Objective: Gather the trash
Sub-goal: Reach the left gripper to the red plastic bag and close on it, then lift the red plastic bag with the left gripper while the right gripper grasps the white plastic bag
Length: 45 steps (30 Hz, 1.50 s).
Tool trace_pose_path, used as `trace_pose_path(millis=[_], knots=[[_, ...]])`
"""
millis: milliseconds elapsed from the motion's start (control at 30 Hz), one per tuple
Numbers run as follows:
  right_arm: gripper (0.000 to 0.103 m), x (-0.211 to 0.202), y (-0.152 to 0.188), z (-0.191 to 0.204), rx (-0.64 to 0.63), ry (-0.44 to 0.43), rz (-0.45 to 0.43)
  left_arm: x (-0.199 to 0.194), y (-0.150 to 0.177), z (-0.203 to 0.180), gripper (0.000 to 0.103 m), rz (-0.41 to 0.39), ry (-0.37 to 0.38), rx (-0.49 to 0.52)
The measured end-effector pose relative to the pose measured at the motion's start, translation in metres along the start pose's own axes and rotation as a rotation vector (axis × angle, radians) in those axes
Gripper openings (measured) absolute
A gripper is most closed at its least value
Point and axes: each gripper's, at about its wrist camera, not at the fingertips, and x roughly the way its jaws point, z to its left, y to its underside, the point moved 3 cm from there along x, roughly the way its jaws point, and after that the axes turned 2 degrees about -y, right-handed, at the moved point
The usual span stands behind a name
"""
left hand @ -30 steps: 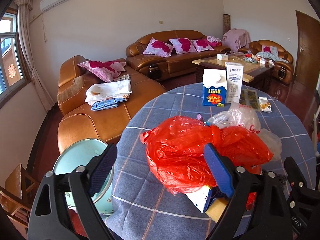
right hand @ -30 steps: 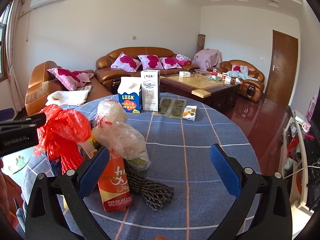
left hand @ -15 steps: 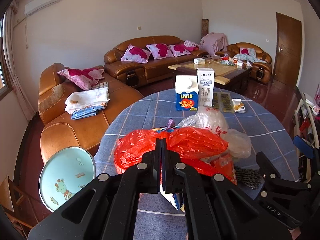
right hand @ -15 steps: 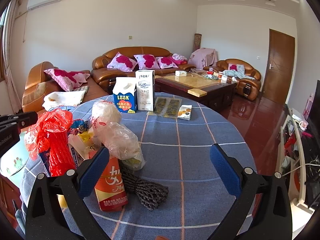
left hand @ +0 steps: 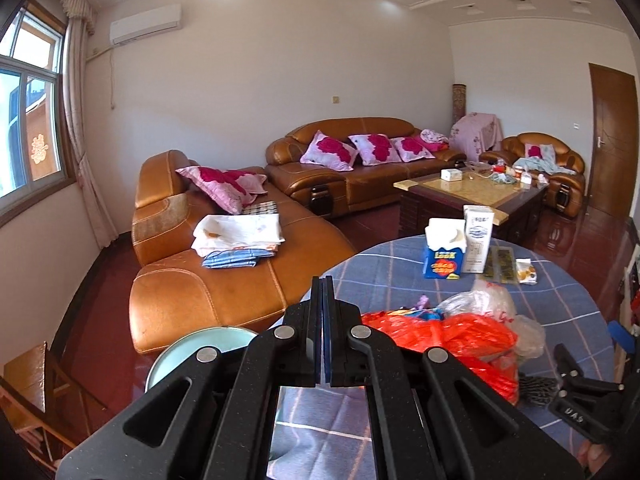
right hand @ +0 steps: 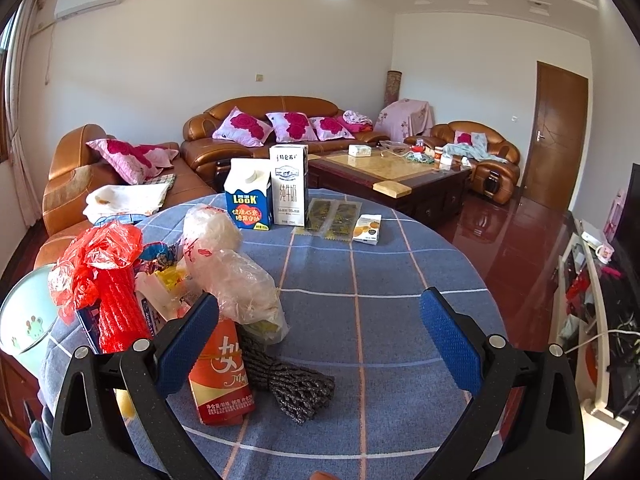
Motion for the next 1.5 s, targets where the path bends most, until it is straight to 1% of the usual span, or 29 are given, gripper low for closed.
trace_pose_path(millis=[100,200,333,367,400,433,467,500,533,600,633,700,800,833,867,900,933,967,1133,1233,1367,1467,1500], knots=[[0.098,0.004,-0.001,-0.002,0.007,-0.002,0.004,0.012,0.009,0.018,0.0,0.037,-0.035,-0.022],[0.098,0.007,-0.003,-0.001,0.008,-0.012,0.004,0.02,0.018,0.024,0.0,0.064,-0.051,-0.027],[0.098,0.008,-0.012,0.004,-0.006,-0.035,-0.013,0.032,0.027,0.021,0.0,0.103,-0.024,-0.038],[0.098,0.008,-0.015,0.006,-0.012,-0.037,-0.019,0.034,0.028,0.017,0.003,0.107,-0.017,-0.036],[0.098,0.009,-0.018,0.007,-0.017,-0.034,-0.027,0.036,0.028,0.013,0.009,0.116,-0.001,-0.039],[0.098,0.009,-0.02,0.007,-0.018,-0.032,-0.033,0.038,0.027,0.009,0.037,0.125,0.027,-0.046],[0.098,0.01,-0.021,0.007,-0.013,-0.032,-0.035,0.04,0.027,0.004,0.07,0.122,0.047,-0.054],[0.098,0.011,-0.022,0.006,-0.008,-0.031,-0.036,0.043,0.027,0.0,0.078,0.117,0.044,-0.049],[0.098,0.012,-0.022,0.006,-0.005,-0.029,-0.035,0.047,0.028,-0.007,0.076,0.122,0.042,-0.033],[0.098,0.014,-0.018,0.003,-0.005,-0.023,-0.029,0.055,0.032,-0.019,0.077,0.146,0.082,-0.028],[0.098,0.016,-0.016,0.002,-0.005,-0.02,-0.025,0.059,0.035,-0.024,0.077,0.159,0.09,-0.028],[0.098,0.018,-0.012,-0.001,-0.001,-0.016,-0.014,0.069,0.045,-0.034,0.077,0.201,0.121,-0.018],[0.098,0.023,-0.008,-0.003,0.007,-0.021,0.0,0.081,0.06,-0.042,0.076,0.267,0.179,-0.04],[0.098,0.024,-0.007,-0.003,0.006,-0.024,0.002,0.083,0.063,-0.043,0.071,0.273,0.193,-0.045],[0.098,0.025,-0.006,-0.003,0.004,-0.025,0.004,0.083,0.064,-0.045,0.049,0.274,0.206,-0.042],[0.098,0.027,-0.006,-0.003,0.003,-0.026,0.005,0.085,0.065,-0.048,0.035,0.285,0.225,-0.035],[0.098,0.028,-0.006,-0.002,0.004,-0.029,0.006,0.086,0.065,-0.05,0.012,0.299,0.251,-0.035],[0.098,0.028,-0.006,-0.002,0.005,-0.031,0.007,0.086,0.066,-0.053,0.0,0.305,0.265,-0.029],[0.098,0.032,-0.006,0.001,0.006,-0.037,0.013,0.074,0.061,-0.062,0.0,0.247,0.26,0.025],[0.098,0.034,-0.009,0.004,-0.002,-0.047,0.008,0.062,0.053,-0.061,0.0,0.197,0.248,0.041],[0.098,0.038,-0.015,0.01,-0.011,-0.084,0.004,0.048,0.038,-0.054,0.0,0.129,0.22,0.049],[0.097,0.044,-0.017,0.015,-0.013,-0.123,0.018,0.047,0.034,-0.05,0.0,0.114,0.2,0.053],[0.094,0.047,-0.016,0.017,-0.015,-0.138,0.03,0.049,0.035,-0.048,0.001,0.12,0.19,0.049]])
